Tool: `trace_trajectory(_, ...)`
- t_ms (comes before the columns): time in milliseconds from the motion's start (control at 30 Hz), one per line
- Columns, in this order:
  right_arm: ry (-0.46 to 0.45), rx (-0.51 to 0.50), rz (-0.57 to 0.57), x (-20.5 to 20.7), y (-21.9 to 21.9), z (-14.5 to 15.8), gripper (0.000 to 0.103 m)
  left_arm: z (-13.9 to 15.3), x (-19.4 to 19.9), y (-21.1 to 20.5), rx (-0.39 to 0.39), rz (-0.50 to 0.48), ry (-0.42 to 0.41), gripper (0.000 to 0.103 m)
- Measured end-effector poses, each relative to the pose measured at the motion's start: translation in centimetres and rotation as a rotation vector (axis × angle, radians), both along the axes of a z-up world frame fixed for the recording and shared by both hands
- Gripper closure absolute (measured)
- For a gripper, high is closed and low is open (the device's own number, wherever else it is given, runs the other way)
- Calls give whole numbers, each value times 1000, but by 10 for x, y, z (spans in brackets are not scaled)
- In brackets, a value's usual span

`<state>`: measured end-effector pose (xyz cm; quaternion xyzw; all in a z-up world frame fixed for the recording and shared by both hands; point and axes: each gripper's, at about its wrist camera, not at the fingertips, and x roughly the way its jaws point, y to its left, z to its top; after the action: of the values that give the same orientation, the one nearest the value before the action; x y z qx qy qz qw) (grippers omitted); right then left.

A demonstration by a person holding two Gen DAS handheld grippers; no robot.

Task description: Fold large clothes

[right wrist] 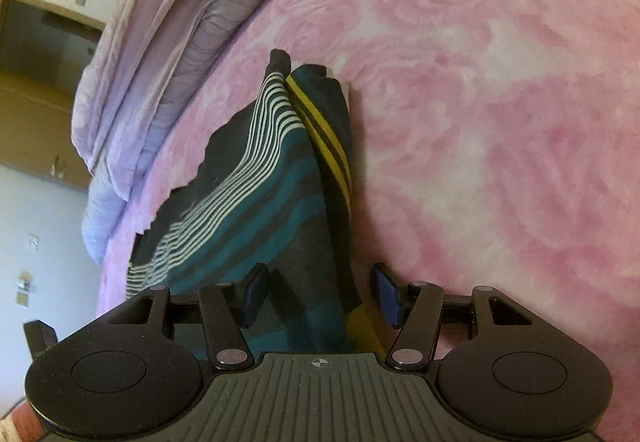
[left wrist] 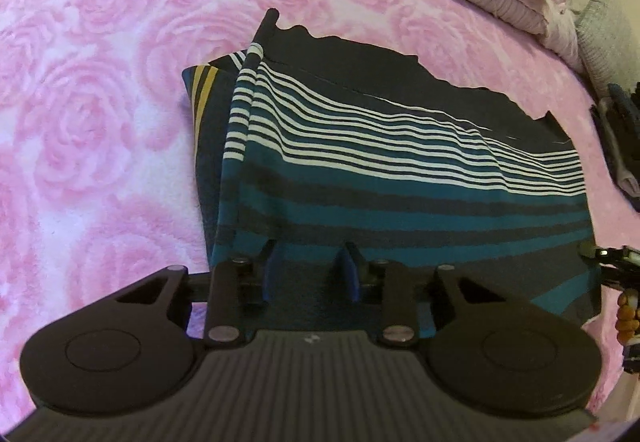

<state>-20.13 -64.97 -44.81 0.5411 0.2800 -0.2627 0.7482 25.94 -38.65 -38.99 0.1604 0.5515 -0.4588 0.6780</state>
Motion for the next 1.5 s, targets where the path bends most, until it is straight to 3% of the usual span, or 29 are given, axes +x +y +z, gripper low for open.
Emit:
trace_trajectory(67, 64, -5, 16, 15, 1, 4, 76, 0, 3, 2, -11, 4, 21, 74)
trace_trajectory(200, 200, -32, -11, 35, 9, 17, 86, 5, 8, 5, -19, 1, 51, 74)
trace_trajectory(300, 424, -95, -11, 75, 19, 41, 92, 16, 12, 12, -26, -3, 47, 75)
trace_trajectory(400, 694, -256, 7, 134, 45, 77, 93, 32, 24, 30, -40, 11, 30, 75)
trace_trajectory(500, 802, -486, 60, 189, 90, 116, 93, 44, 43, 56, -36, 44, -6, 75)
trace_trajectory(600, 801, -649, 154, 246, 145, 144, 93, 49, 71, 87, -26, 119, 6, 75)
trace_trajectory(700, 789, -821, 308, 309, 216, 149, 93, 46, 91, 113, -11, 183, 44, 75)
trace_trajectory(767, 764, -877, 392, 338, 253, 135, 93, 41, 97, 124, -2, 199, 66, 75)
trace_trajectory(833, 770, -905, 519, 372, 285, 101, 91, 37, 99, 130, 4, 194, 75, 75)
trace_trajectory(933, 839, -838, 743, 401, 315, 43, 76, 31, 98, 135, 5, 193, 109, 75)
trace_trajectory(1000, 867, -894, 750, 402, 324, 42, 70, 32, 95, 136, -8, 187, 117, 75)
trace_trajectory(1100, 732, -786, 713, 387, 317, 77, 57, 36, 92, 132, -30, 180, 147, 75)
trace_trajectory(1200, 587, -751, 652, 363, 307, 121, 56, 47, 85, 119, -100, 155, 194, 75)
trace_trajectory(1300, 535, -718, 506, 336, 272, 148, 56, 56, 76, 92, -168, 98, 241, 75)
trace_trajectory(1400, 531, -596, 301, 306, 219, 152, 56, 55, 64, 57, -205, 34, 270, 74)
trace_trajectory(1500, 482, -391, 82, 273, 150, 134, 56, 49, 54, 21, -219, -6, 281, 70)
